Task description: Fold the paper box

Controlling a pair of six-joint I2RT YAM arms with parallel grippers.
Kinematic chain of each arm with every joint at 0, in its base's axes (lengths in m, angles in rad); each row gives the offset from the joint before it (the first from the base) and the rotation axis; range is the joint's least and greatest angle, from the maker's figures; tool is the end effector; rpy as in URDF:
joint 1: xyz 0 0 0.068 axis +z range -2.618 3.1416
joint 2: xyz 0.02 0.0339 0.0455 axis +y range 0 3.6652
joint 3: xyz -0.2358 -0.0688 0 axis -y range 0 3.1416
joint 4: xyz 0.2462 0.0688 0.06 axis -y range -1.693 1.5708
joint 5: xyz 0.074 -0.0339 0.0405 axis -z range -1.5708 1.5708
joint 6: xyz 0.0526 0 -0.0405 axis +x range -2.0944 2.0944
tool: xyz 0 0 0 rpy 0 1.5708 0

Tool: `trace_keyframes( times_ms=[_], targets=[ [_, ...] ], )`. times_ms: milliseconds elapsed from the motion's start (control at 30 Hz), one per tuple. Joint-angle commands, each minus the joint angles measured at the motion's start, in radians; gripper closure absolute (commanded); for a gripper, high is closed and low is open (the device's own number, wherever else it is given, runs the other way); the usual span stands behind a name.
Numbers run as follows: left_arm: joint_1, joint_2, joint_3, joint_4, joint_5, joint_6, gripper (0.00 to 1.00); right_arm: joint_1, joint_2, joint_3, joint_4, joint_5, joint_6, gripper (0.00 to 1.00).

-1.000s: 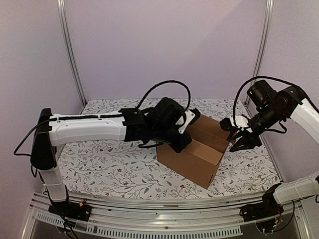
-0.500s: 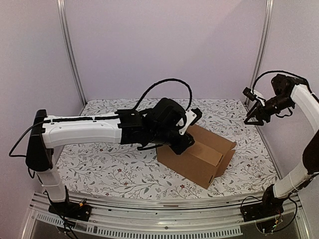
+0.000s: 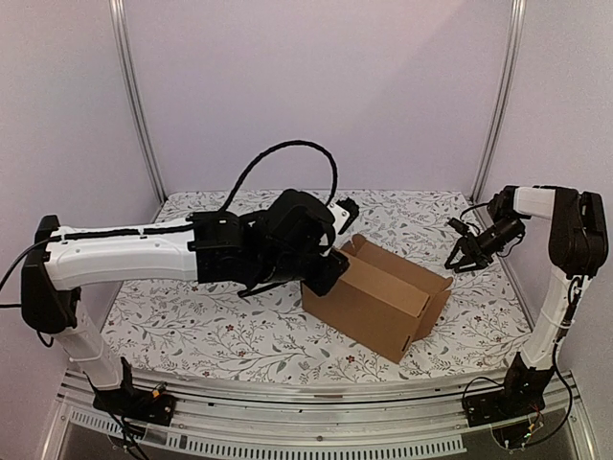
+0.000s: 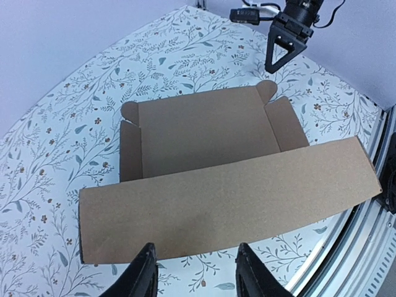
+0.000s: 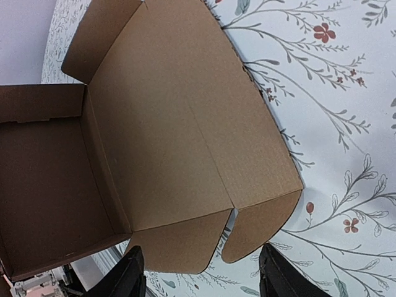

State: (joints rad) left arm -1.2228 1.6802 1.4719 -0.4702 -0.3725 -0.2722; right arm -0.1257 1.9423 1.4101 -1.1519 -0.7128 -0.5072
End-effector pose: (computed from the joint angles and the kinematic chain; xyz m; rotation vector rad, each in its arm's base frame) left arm 0.1526 -0.3646 0.2785 0.8370 2.0631 -0.4146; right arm 0.3370 -0.0079 0.1469 -0.4788 2.7956 1.0533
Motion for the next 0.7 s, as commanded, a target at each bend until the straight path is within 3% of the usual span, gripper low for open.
trace_keyframes(
  times_ms=[0, 133, 200, 233, 333, 467, 667],
  targets=[
    [0.001, 0.002, 0.01, -0.043, -0.098, -0.023, 0.56, -0.002, -0.02, -0.035, 0.077, 0.064, 0.175, 0.39],
    [0.063, -0.018, 0.049, -0.066, -0.136, 0.014, 0.49, -0.002, -0.012, -0.075, 0.094, 0.104, 0.205, 0.39],
    [0.146, -0.024, 0.07, -0.058, -0.085, 0.036, 0.31, -0.002, -0.021, -0.091, 0.1, 0.119, 0.208, 0.38],
    [0.206, -0.011, 0.1, -0.069, -0.002, 0.046, 0.27, -0.002, -0.022, -0.094, 0.1, 0.118, 0.208, 0.38],
    [0.362, 0.11, 0.278, -0.154, 0.177, 0.073, 0.26, -0.002, -0.014, -0.094, 0.096, 0.101, 0.223, 0.39],
    [0.456, 0.273, 0.478, -0.231, 0.225, 0.128, 0.27, -0.002, 0.031, -0.072, 0.095, 0.055, 0.259, 0.49],
    [0.469, 0.338, 0.484, -0.2, 0.309, 0.065, 0.29, -0.002, 0.074, -0.041, 0.074, 0.032, 0.323, 0.61]
  ],
)
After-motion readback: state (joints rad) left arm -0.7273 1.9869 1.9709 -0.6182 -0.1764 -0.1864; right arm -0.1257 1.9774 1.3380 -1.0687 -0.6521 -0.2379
